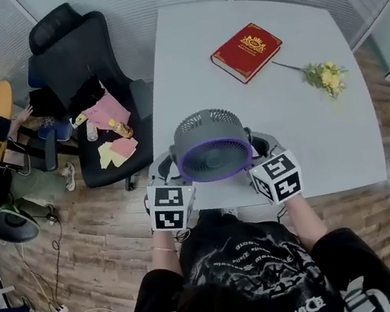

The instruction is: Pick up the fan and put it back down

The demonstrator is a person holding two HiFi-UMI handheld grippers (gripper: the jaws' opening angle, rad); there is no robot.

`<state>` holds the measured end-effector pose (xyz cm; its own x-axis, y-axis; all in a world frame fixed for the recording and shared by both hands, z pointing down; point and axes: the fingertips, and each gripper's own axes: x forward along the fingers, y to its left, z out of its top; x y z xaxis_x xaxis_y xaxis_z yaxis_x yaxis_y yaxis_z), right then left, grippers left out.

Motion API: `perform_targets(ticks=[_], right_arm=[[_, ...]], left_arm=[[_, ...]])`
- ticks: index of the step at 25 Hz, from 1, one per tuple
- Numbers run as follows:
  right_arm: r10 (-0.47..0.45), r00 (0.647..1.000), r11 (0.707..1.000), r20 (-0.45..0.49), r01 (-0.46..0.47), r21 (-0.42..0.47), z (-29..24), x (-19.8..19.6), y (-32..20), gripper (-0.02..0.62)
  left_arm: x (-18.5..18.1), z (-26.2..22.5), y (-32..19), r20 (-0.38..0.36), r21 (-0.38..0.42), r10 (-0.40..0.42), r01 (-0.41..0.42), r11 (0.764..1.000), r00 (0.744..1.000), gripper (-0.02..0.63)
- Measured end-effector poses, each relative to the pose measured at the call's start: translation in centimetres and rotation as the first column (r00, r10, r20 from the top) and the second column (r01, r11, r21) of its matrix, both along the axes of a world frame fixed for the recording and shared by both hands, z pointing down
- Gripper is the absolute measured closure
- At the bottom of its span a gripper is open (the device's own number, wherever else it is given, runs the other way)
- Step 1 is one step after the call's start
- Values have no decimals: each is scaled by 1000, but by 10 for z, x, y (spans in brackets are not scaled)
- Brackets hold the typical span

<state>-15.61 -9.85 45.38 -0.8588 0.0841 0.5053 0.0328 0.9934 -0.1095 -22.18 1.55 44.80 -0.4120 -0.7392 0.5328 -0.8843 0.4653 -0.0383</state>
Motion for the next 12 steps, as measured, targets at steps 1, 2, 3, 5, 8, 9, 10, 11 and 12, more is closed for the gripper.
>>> perform_targets(ticks=[1,2,3,5,8,9,10,11,12], right_arm=[[-4,1000,1000,-1,4,-2,1,7,2,456],[-8,1000,1000,-3,8,-5,3,13,5,456],[-10,1000,1000,-5,10,-8,4,19,7,454],[-10,1000,1000,-10,10,-15,6,32,11,453],[-4,1000,1000,-15,4,-15,5,47,19,453],[3,1000,1000,-14,-3,-15,4,52,21,453],[13,1000,1000,-15,-13,-16,4,57,22,451],[25,1000,1000,-17,-26,-17,5,63,24,451],[38,999,999,-22,-38,-16,5,68,26,451]], left_arm=[[7,2,2,-3,-4,-4,4,1000,1000,460],[13,4,5,-6,-8,-7,7,1000,1000,460],[20,5,7,-9,-12,-9,9,1000,1000,462],[32,7,11,-16,-18,-13,12,1000,1000,463],[46,7,19,-23,-21,-9,9,1000,1000,465],[49,7,20,-22,-25,0,0,1000,1000,465],[52,7,20,-21,-29,13,-13,999,1000,466],[56,8,20,-24,-33,27,-28,999,999,465],[60,9,21,-29,-34,39,-40,999,999,466]])
